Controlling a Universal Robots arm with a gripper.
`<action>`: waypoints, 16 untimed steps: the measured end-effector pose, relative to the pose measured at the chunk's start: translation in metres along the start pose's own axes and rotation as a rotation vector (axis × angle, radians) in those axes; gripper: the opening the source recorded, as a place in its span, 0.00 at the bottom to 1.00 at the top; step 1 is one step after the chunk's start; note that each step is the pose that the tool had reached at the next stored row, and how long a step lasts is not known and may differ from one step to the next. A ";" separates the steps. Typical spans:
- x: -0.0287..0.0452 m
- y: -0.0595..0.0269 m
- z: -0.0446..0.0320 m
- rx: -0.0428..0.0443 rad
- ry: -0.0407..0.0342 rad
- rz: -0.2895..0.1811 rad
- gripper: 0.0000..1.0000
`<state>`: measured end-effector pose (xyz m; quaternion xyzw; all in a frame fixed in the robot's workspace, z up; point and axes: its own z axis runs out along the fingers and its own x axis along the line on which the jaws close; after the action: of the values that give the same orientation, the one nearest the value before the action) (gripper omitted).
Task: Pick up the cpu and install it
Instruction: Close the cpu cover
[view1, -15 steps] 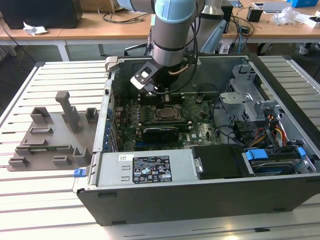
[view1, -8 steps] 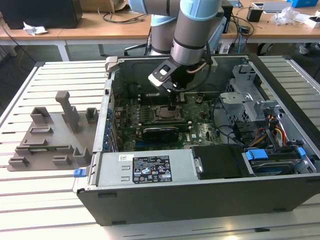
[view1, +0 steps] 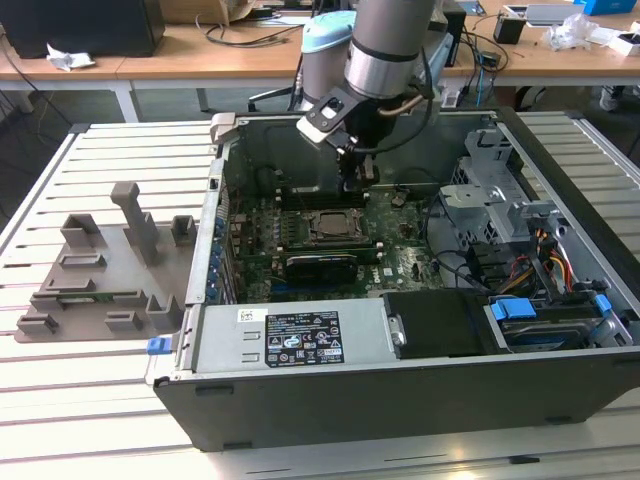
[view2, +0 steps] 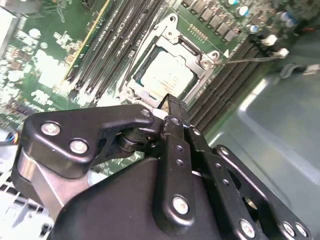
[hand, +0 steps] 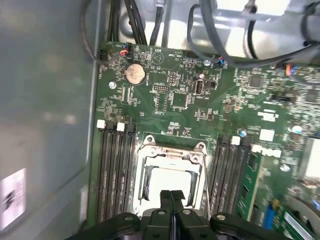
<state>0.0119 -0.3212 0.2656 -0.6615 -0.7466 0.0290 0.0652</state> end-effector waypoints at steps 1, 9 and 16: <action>0.0004 -0.0007 -0.0056 -0.0001 0.0001 0.000 0.11; 0.0006 -0.0017 -0.0086 -0.0922 -0.0115 -0.004 0.11; 0.0006 -0.0018 -0.0086 -0.1046 -0.0130 -0.004 0.11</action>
<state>0.0112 -0.3212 0.2743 -0.6621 -0.7489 -0.0060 0.0257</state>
